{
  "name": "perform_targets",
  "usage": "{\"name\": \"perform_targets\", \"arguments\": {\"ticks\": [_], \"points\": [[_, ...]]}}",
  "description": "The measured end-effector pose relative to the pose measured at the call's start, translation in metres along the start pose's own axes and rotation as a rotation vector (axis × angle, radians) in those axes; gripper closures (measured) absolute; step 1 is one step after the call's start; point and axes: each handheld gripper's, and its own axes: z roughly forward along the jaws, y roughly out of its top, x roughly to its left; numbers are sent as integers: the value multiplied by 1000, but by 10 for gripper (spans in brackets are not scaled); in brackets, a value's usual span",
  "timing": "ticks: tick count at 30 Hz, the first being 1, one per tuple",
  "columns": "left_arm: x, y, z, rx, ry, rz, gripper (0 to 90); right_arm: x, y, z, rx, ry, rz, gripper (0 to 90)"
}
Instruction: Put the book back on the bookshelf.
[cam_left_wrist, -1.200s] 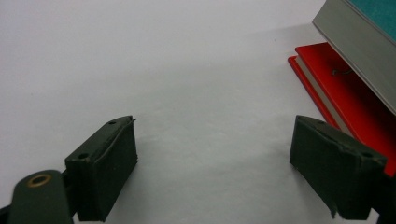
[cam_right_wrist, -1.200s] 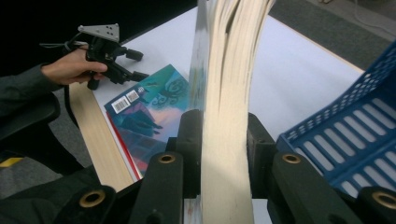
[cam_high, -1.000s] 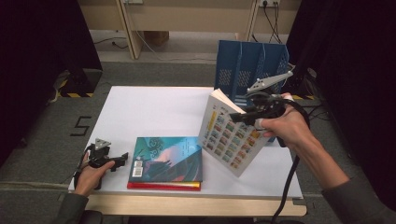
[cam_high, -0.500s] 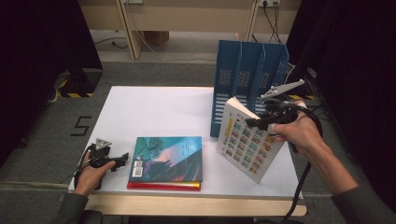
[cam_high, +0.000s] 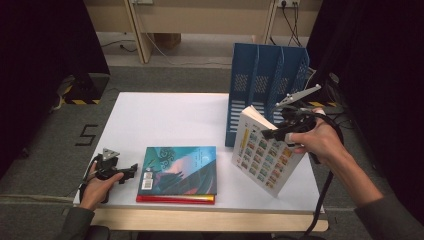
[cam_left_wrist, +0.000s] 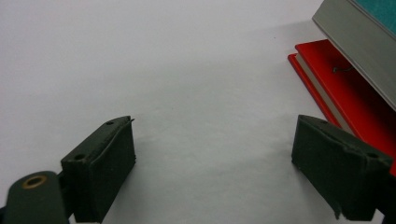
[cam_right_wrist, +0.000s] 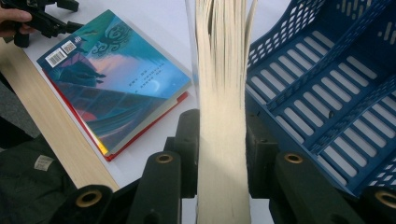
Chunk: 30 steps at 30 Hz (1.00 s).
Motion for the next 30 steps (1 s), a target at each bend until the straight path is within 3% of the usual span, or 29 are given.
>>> {"name": "perform_targets", "arguments": {"ticks": [5,16,19,30], "points": [[0,0,0,0,0,0,121,-3,1,1,14,-18,15,712],[0,0,0,0,0,-1,121,-2,4,12,74,-25,-8,711],[0,0,0,-2,1,-1,121,-2,7,11,89,-40,-49,724],[0,0,0,-1,2,0,121,6,10,8,94,-60,-105,737]]}}
